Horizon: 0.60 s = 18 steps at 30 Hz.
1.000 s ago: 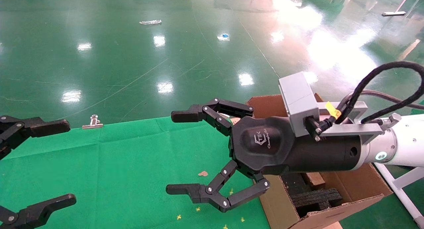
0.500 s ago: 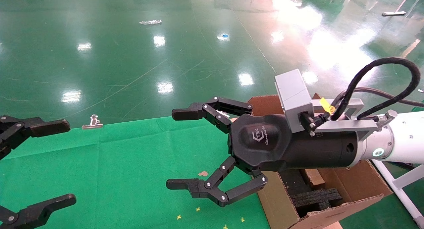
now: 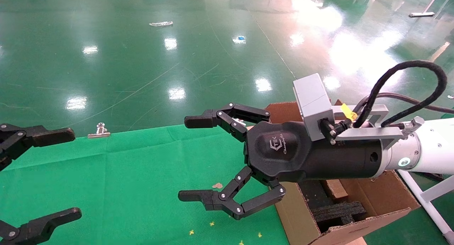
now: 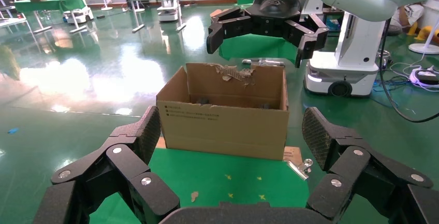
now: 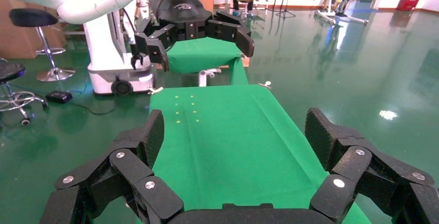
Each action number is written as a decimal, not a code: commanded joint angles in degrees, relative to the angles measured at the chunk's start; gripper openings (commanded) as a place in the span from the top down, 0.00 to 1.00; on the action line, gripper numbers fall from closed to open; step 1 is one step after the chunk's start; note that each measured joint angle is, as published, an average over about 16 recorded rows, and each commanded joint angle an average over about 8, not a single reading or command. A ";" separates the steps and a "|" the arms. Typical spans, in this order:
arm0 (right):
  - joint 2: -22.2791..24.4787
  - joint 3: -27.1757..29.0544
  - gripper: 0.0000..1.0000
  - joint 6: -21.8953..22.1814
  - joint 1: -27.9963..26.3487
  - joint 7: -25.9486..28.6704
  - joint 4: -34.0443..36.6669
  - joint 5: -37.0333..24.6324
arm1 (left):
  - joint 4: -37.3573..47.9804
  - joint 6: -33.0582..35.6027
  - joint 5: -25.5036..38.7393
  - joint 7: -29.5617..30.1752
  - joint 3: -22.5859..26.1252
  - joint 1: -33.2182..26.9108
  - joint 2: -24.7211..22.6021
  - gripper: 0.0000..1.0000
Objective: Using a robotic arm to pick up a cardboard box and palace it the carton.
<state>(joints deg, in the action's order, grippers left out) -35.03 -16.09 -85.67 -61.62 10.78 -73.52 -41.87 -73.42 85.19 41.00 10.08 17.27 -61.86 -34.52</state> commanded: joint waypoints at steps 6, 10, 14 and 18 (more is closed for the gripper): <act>0.02 -0.08 0.00 0.02 -0.09 0.02 0.05 -0.02 | 0.00 0.00 0.00 0.00 0.00 0.00 0.00 0.00; 0.03 -0.11 0.00 0.03 -0.11 0.04 0.06 -0.04 | 0.00 0.00 0.00 0.00 0.00 0.00 0.00 0.00; 0.03 -0.12 0.00 0.04 -0.12 0.05 0.08 -0.05 | 0.00 -0.01 0.00 0.00 0.00 0.00 0.00 0.00; 0.03 -0.14 0.00 0.06 -0.13 0.06 0.10 -0.06 | 0.00 -0.01 0.00 0.00 0.00 0.00 0.00 0.00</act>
<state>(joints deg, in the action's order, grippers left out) -35.00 -16.23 -85.62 -61.75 10.85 -73.42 -41.93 -73.42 85.18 41.00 10.08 17.27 -61.86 -34.52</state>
